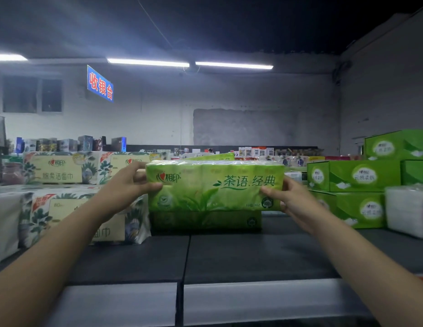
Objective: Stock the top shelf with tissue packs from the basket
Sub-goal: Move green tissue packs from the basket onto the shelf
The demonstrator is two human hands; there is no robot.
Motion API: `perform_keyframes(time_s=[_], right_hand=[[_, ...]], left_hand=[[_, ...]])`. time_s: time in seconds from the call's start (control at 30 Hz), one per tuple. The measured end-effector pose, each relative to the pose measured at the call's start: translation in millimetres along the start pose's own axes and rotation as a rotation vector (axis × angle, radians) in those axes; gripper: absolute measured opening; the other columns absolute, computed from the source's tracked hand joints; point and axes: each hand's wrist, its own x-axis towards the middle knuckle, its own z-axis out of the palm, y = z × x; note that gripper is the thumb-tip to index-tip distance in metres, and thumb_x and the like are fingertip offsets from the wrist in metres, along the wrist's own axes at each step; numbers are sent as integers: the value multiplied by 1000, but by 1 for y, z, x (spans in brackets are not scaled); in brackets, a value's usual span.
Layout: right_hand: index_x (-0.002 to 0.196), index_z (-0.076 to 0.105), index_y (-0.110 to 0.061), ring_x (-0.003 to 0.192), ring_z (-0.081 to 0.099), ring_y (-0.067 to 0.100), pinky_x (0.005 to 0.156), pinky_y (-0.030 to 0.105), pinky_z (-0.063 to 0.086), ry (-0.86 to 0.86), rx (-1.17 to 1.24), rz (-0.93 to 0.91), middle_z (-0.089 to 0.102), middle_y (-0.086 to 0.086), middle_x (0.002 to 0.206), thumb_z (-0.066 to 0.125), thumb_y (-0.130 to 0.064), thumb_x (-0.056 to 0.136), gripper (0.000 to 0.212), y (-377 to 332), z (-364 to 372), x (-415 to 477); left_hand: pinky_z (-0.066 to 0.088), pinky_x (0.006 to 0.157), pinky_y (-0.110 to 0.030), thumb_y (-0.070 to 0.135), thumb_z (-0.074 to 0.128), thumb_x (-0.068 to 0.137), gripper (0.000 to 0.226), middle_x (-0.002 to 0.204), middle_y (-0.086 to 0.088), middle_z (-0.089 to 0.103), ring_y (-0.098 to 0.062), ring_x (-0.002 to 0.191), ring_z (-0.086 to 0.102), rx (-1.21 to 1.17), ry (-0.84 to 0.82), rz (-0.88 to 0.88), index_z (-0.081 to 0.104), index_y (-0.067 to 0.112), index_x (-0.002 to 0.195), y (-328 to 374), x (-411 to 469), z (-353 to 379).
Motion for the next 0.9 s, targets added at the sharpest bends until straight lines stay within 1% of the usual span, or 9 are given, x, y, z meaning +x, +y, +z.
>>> perform_keyframes(time_s=[0.1, 0.17, 0.23, 0.3, 0.4, 0.5, 0.67, 0.8, 0.9], right_hand=[[114, 53, -20, 102, 56, 13, 77, 27, 42, 27, -139, -64, 61, -4, 110, 70, -17, 83, 35, 5, 1, 1], [109, 54, -22, 97, 56, 9, 74, 21, 43, 20, -195, -91, 61, -8, 104, 70, -17, 83, 31, 8, 2, 2], [96, 56, -26, 88, 57, 2, 67, 15, 42, -9, -267, -107, 63, -11, 96, 71, -18, 83, 21, 10, 2, 3], [91, 58, -29, 89, 60, 4, 69, 17, 45, -22, -346, -111, 66, -10, 95, 72, -20, 82, 18, 14, 2, 3], [94, 63, -24, 93, 64, 14, 84, 31, 52, -20, -471, -104, 69, -4, 98, 74, -26, 80, 18, 19, 3, 5], [100, 65, -20, 95, 65, 17, 91, 40, 51, -28, -545, -89, 71, 0, 100, 73, -31, 80, 25, 22, 5, 6], [100, 65, -19, 96, 63, 15, 83, 30, 49, -30, -573, -62, 69, -4, 98, 72, -33, 81, 24, 25, 4, 6], [100, 68, -14, 91, 65, 16, 87, 37, 52, -28, -663, -34, 72, 0, 96, 74, -37, 77, 33, 29, 5, 8], [102, 69, -12, 85, 62, 11, 72, 20, 49, -29, -684, -34, 71, 0, 97, 74, -33, 79, 31, 30, 6, 7]], left_hand=[[49, 95, -42, 19, 75, 75, 53, 96, 7, 73, -15, 99, 66, 130, 17, -11, 52, 12, 122, -11, -1, 6], [43, 94, -36, 19, 75, 79, 58, 113, 0, 68, -18, 108, 60, 252, 46, 3, 49, 9, 130, -14, 0, 9], [39, 97, -39, 24, 75, 80, 64, 132, -9, 59, -24, 122, 53, 336, 88, 20, 47, 9, 135, -15, 0, 9], [38, 102, -41, 26, 76, 80, 68, 138, -12, 54, -26, 128, 49, 372, 90, 21, 45, 9, 138, -18, 1, 8], [38, 105, -43, 26, 75, 80, 72, 139, -14, 53, -27, 129, 48, 390, 76, 6, 42, 8, 141, -22, 1, 8], [37, 109, -47, 29, 73, 82, 70, 135, -14, 56, -30, 129, 48, 458, 75, 5, 43, 8, 141, -25, 1, 8], [36, 108, -57, 41, 72, 81, 68, 129, -11, 61, -39, 136, 38, 536, 65, 10, 46, 13, 138, -34, 4, 5], [31, 110, -58, 41, 73, 79, 72, 133, -12, 58, -41, 140, 29, 585, 71, 34, 42, 19, 140, -40, 5, 5], [25, 114, -58, 40, 73, 78, 67, 130, -12, 61, -40, 143, 23, 596, 66, 43, 44, 24, 137, -42, 4, 5]])
